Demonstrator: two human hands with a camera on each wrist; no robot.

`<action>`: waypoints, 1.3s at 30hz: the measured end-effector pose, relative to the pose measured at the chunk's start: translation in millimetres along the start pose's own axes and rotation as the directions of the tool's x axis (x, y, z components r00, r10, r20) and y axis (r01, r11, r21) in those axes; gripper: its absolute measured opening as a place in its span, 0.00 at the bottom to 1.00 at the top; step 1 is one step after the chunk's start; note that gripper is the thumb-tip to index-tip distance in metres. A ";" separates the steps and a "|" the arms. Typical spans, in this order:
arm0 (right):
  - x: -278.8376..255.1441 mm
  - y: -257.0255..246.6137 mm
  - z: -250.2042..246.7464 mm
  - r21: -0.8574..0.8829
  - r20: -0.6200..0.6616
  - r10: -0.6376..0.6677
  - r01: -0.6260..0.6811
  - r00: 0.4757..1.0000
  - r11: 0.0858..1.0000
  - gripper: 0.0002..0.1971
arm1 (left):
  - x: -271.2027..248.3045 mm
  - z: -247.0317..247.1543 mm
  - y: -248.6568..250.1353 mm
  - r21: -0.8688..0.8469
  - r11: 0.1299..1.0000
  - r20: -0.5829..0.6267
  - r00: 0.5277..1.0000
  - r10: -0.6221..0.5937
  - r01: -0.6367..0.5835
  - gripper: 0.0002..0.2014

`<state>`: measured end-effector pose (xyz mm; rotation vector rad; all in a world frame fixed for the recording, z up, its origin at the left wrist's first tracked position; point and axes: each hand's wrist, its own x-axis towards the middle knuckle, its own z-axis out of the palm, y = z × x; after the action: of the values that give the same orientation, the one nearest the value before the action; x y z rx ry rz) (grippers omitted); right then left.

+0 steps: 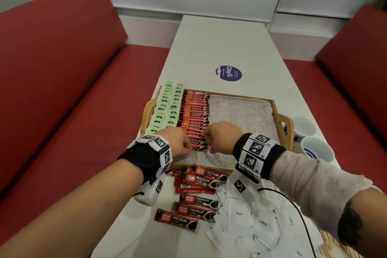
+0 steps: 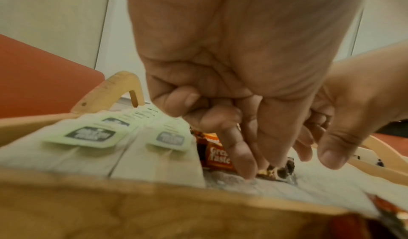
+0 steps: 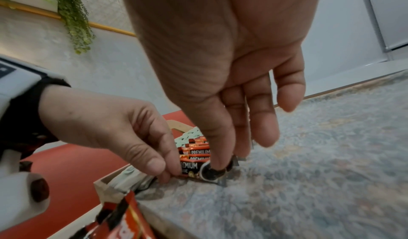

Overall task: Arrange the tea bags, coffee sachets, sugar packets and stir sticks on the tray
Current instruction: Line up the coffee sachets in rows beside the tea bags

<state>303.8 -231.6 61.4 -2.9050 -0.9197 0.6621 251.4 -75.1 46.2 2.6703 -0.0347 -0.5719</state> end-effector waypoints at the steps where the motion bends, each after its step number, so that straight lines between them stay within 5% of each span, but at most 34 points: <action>1: -2.9 0.5 -0.3 0.010 -0.011 -0.008 0.008 1.000 1.000 0.09 | -2.6 0.0 0.4 -0.017 1.000 -0.011 1.000 0.005 -0.005 0.08; 10: -46.8 -6.6 13.3 0.079 -0.111 -0.032 0.041 0.993 0.996 0.07 | -42.7 14.3 3.8 -0.146 0.988 -0.159 0.985 -0.073 0.049 0.02; 19: -88.7 -28.7 39.9 0.030 -0.023 -0.049 0.050 0.999 0.998 0.14 | -87.0 42.3 6.3 -0.185 0.978 -0.078 0.991 -0.108 0.092 0.07; 26: -105.3 -51.3 69.0 -0.104 -0.004 0.028 -0.028 1.000 0.994 0.28 | -108.6 64.1 1.3 -0.007 0.988 -0.021 0.988 -0.153 0.153 0.15; 31: -111.9 -69.5 86.7 -0.119 -0.050 0.049 -0.055 0.998 0.991 0.28 | -114.3 82.6 -3.9 0.110 0.963 -0.001 0.969 -0.248 0.247 0.21; 39: -109.5 -78.6 95.7 -0.131 -0.023 0.053 -0.056 0.998 0.990 0.27 | -115.8 96.9 -2.7 0.068 0.963 -0.026 0.966 -0.259 0.260 0.18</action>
<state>142.0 -237.3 28.4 -3.0565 -0.9182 0.5965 106.7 -97.6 9.2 2.7687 0.3101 -0.6387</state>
